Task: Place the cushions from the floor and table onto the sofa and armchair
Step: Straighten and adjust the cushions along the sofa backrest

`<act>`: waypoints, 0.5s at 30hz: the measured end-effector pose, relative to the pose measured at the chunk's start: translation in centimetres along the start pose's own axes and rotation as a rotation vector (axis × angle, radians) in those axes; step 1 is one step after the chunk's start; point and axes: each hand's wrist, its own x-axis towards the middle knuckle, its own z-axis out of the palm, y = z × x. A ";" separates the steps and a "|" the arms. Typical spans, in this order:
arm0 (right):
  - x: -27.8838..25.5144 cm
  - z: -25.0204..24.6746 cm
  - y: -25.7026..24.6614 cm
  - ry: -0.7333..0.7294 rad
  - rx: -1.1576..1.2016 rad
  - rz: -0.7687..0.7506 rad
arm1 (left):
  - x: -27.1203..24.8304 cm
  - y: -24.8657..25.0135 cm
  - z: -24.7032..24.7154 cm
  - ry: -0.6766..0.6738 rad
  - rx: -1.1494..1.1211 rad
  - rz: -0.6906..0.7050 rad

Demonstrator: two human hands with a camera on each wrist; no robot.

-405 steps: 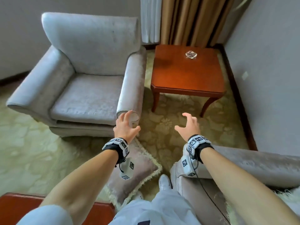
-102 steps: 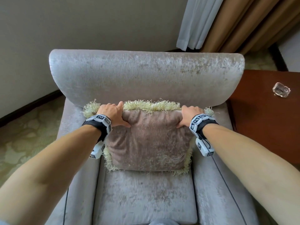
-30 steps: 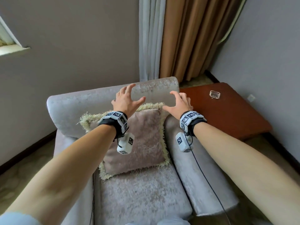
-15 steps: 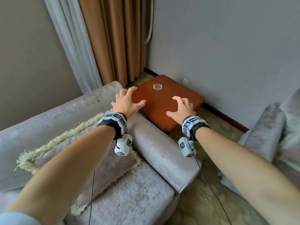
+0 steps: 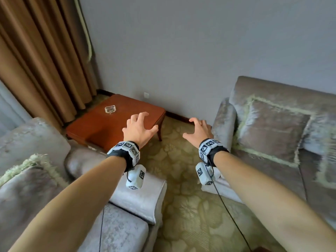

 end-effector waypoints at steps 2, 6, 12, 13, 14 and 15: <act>0.4 -2.0 3.6 0.007 -0.003 0.054 | 0.3 3.0 2.9 -0.043 -0.024 0.036; 0.7 -5.3 10.8 -0.002 -0.031 0.172 | 0.6 9.0 8.4 -0.149 -0.030 0.093; 1.7 -8.2 20.0 0.017 -0.041 0.311 | 3.0 16.0 16.0 -0.300 -0.024 0.184; 2.1 -8.4 21.3 0.017 -0.044 0.330 | 3.7 16.8 17.3 -0.320 -0.025 0.194; 2.7 -8.6 22.6 0.017 -0.045 0.355 | 4.5 17.6 18.6 -0.337 -0.024 0.203; 3.4 -8.7 23.7 0.014 -0.040 0.381 | 5.4 18.3 20.0 -0.353 -0.020 0.207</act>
